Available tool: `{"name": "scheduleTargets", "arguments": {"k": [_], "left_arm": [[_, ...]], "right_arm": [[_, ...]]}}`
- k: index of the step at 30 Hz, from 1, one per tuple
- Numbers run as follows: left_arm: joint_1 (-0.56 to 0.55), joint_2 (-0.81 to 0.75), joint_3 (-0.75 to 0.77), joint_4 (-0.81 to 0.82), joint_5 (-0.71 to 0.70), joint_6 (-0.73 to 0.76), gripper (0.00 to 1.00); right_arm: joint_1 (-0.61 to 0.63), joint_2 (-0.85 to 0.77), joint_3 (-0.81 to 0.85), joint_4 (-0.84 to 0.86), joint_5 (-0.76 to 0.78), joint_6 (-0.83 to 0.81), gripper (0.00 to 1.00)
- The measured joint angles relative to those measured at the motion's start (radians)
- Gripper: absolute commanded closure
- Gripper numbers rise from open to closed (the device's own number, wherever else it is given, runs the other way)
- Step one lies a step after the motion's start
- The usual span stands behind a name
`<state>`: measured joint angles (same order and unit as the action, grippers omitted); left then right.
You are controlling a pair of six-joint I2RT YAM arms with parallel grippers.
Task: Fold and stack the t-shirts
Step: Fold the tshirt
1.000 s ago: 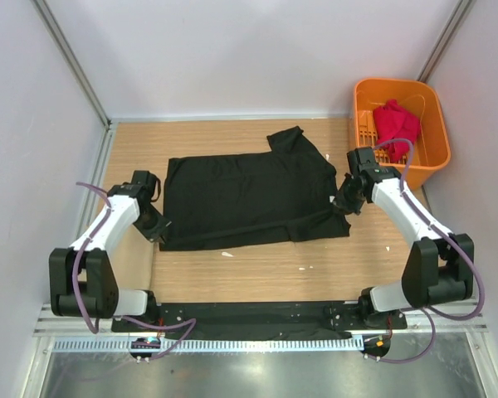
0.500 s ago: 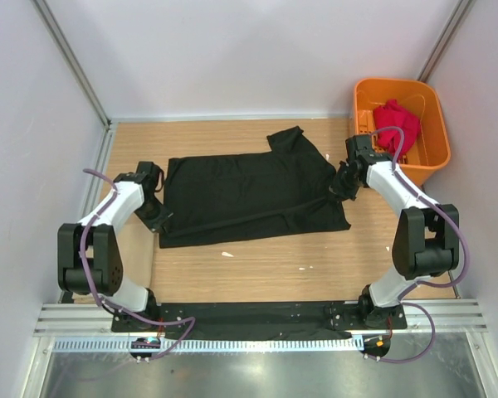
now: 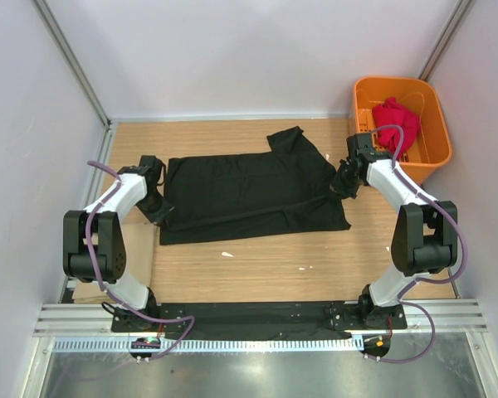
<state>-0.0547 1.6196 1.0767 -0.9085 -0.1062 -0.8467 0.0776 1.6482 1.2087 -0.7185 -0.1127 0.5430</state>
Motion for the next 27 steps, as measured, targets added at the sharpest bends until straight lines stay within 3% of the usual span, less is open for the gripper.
{"name": "scheduleTargets", "arguments": {"k": [13, 19, 25, 26, 27], "left_arm": [[0.0, 0.05, 0.023, 0.015, -0.002, 0.018, 0.88], [0.0, 0.056, 0.023, 0.024, -0.002, 0.019, 0.88], [0.0, 0.076, 0.023, 0.039, -0.003, 0.02, 0.88], [0.0, 0.077, 0.023, 0.04, -0.003, 0.02, 0.85], [0.0, 0.077, 0.023, 0.04, -0.005, 0.02, 0.72]], "right_arm": [[0.001, -0.006, -0.011, -0.003, 0.038, 0.001, 0.96], [0.003, -0.087, -0.087, -0.022, 0.084, 0.017, 0.95], [0.009, -0.092, -0.096, -0.007, 0.101, 0.029, 0.84], [0.01, -0.087, -0.094, -0.002, 0.107, 0.03, 0.75], [0.012, -0.077, -0.089, 0.004, 0.113, 0.029, 0.69]]}}
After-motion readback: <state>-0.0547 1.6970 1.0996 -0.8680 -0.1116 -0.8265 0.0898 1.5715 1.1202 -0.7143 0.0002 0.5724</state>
